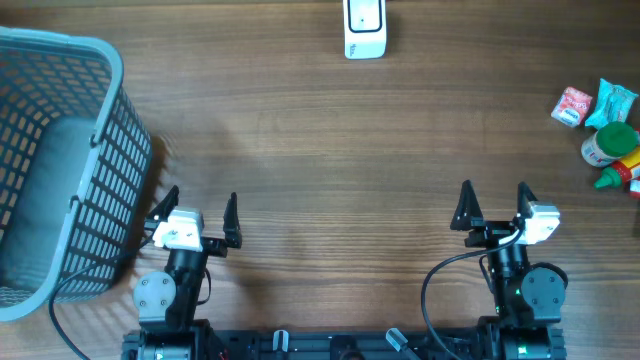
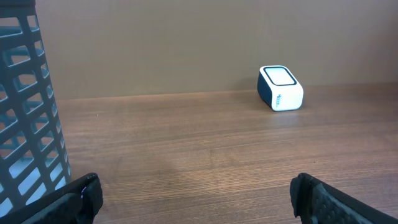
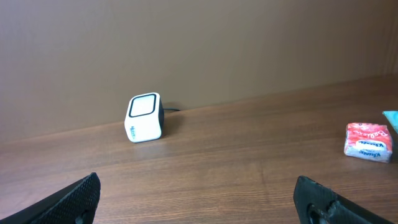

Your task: Scan the item barcode

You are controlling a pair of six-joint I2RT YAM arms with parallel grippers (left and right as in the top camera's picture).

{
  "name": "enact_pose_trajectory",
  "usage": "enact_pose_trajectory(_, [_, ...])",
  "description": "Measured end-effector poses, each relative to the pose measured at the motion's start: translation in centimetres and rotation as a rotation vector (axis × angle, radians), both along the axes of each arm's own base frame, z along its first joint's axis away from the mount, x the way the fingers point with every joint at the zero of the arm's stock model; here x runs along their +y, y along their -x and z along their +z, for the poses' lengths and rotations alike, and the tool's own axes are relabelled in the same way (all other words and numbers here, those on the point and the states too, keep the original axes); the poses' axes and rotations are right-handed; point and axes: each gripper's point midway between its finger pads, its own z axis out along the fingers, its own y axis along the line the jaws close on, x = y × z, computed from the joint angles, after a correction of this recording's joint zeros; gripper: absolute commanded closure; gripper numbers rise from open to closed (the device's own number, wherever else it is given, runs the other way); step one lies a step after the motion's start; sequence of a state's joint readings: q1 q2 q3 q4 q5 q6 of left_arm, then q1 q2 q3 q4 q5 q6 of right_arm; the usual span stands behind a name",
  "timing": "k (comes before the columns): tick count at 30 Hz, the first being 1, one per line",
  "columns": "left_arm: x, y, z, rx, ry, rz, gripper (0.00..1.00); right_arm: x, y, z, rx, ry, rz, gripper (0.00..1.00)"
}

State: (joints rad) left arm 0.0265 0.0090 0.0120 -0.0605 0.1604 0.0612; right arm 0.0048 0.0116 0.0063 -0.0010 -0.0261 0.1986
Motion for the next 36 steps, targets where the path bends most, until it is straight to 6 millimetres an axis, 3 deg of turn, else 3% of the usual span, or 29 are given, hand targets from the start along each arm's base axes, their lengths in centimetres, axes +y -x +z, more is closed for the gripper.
enact_pose_trajectory(20, [0.0, 0.0, 0.01, 0.0, 0.0, 0.0, 0.0, -0.01, 0.0, 0.0, 0.0, 0.004, 0.0, 0.0])
enact_pose_trajectory(27, [0.0, 0.0, 0.01, 0.0, 0.0, 0.0, 0.0, 0.56, -0.01, -0.11, -0.002, 0.145, 0.034, 0.0])
enact_pose_trajectory(36, [0.0, 0.0, 0.01, 0.0, 0.0, 0.0, 0.0, 0.64, -0.01, -0.13, -0.003, 0.17, 0.038, 0.0])
